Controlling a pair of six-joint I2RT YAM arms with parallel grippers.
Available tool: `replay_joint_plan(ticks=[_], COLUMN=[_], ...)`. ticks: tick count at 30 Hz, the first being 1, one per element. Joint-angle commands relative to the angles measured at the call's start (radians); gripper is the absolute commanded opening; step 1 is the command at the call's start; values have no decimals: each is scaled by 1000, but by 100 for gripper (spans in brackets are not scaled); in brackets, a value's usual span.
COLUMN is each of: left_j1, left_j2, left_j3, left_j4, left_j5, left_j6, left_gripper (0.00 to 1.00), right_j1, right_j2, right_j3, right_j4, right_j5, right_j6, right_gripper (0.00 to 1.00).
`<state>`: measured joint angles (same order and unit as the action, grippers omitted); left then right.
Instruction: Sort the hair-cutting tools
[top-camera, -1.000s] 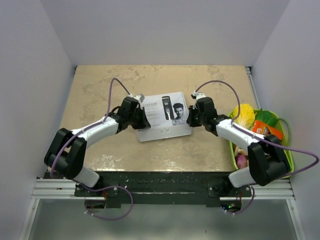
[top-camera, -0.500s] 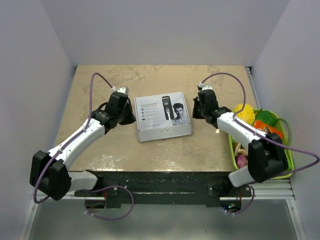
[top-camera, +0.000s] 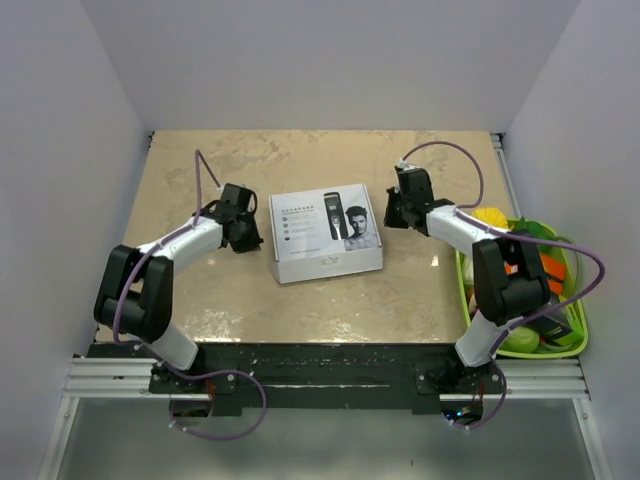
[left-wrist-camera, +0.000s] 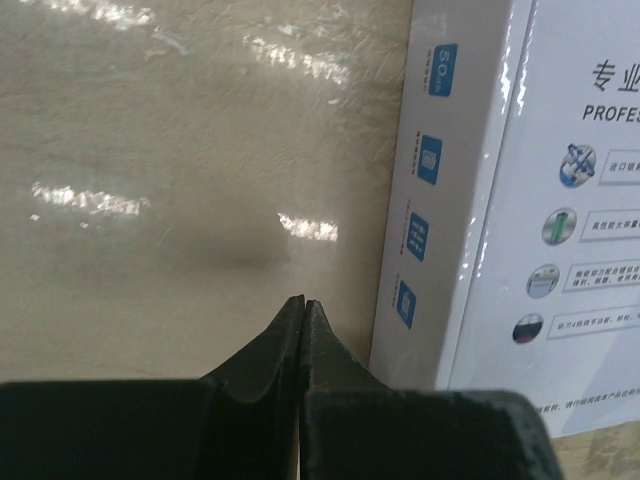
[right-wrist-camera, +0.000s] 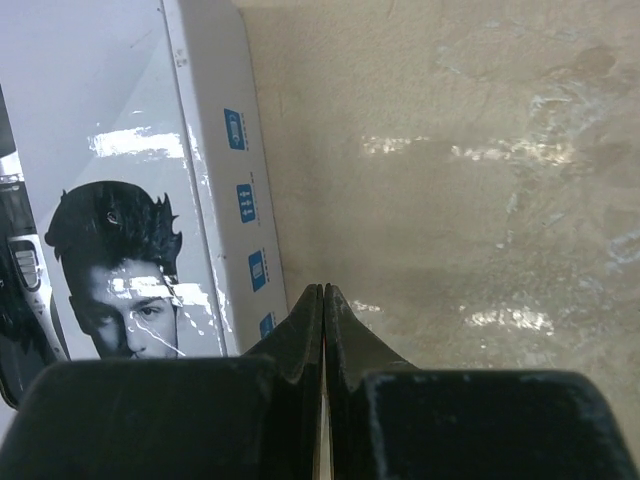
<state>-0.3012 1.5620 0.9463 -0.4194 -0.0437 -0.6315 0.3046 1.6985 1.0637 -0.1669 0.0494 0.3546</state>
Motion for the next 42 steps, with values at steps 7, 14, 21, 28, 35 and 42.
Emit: replay_joint_plan(ticks=[7, 14, 21, 28, 35, 42], left_j1=[5, 5, 4, 1, -19, -38], left_j2=[130, 161, 194, 228, 256, 270], left_j3=[132, 160, 175, 190, 246, 272], left_j4=[154, 192, 226, 251, 238, 217], left_j5=[85, 134, 205, 255, 262, 252], left_j6=[64, 99, 113, 112, 119, 127], left_gripper=[0, 0, 0, 0, 0, 0], right_j1=[-1, 7, 31, 59, 90, 97], right_j2=[67, -36, -106, -132, -146, -160], right_j3=[12, -106, -162, -192, -208, -200], right_j4=[84, 132, 141, 152, 159, 135], right_j5=[-224, -237, -249, -247, -244, -227], right_j6=[-85, -72, -69, -55, -46, -49], right_gripper=[0, 0, 0, 0, 0, 0])
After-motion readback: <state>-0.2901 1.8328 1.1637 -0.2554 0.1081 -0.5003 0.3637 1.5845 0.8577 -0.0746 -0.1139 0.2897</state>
